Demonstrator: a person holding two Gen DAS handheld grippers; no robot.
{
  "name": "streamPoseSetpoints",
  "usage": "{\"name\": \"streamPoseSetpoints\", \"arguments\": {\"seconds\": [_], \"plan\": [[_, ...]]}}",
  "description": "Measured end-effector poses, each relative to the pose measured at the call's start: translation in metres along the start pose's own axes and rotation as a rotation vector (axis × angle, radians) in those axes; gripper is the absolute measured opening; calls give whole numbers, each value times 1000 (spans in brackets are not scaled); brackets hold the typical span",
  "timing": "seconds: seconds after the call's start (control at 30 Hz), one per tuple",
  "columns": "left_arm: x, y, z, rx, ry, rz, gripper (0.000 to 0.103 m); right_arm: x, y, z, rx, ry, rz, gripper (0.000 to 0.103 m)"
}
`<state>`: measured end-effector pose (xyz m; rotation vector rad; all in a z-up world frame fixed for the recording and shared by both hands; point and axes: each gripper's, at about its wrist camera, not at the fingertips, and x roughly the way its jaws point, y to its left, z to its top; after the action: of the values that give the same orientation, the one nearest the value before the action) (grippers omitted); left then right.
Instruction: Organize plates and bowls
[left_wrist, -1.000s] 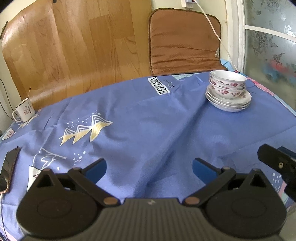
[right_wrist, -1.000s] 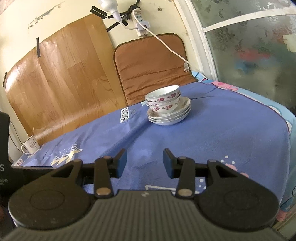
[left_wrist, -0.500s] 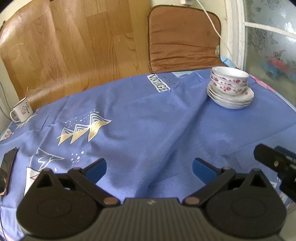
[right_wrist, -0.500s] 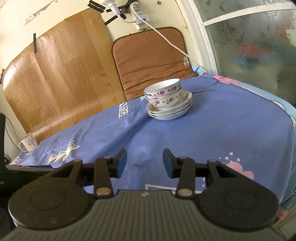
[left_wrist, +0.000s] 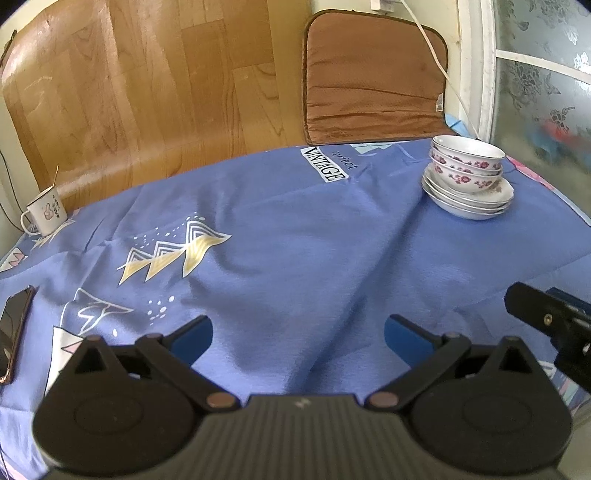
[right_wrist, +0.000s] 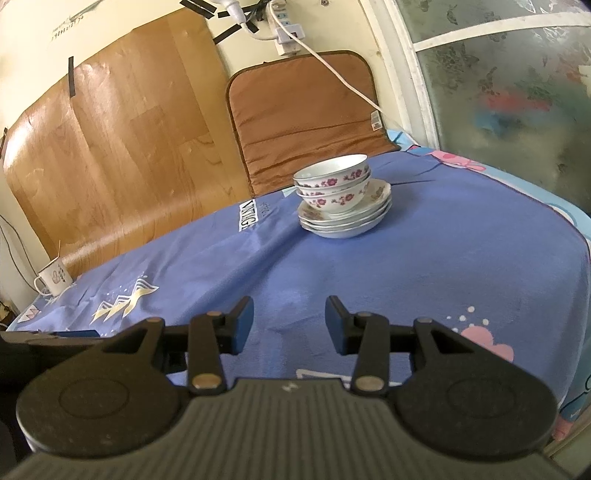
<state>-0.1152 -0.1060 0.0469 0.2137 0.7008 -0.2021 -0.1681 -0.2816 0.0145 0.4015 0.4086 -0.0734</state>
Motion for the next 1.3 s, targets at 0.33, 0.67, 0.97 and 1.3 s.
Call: {"name": "streamPoseSetpoints", "arguments": {"seconds": [0.33, 0.67, 0.97, 1.3], "plan": [[0, 3, 1, -2, -3, -8, 103, 3, 5, 3, -18, -7, -3, 46], [-1, -2, 2, 17, -7, -16, 103, 1, 4, 3, -23, -28, -6, 46], [-1, -3, 1, 22, -2, -18, 103, 1, 3, 3, -15, -26, -1, 46], [-3, -4, 0, 30, -1, -23, 103, -1, 3, 2, -11, -29, -2, 46]]}}
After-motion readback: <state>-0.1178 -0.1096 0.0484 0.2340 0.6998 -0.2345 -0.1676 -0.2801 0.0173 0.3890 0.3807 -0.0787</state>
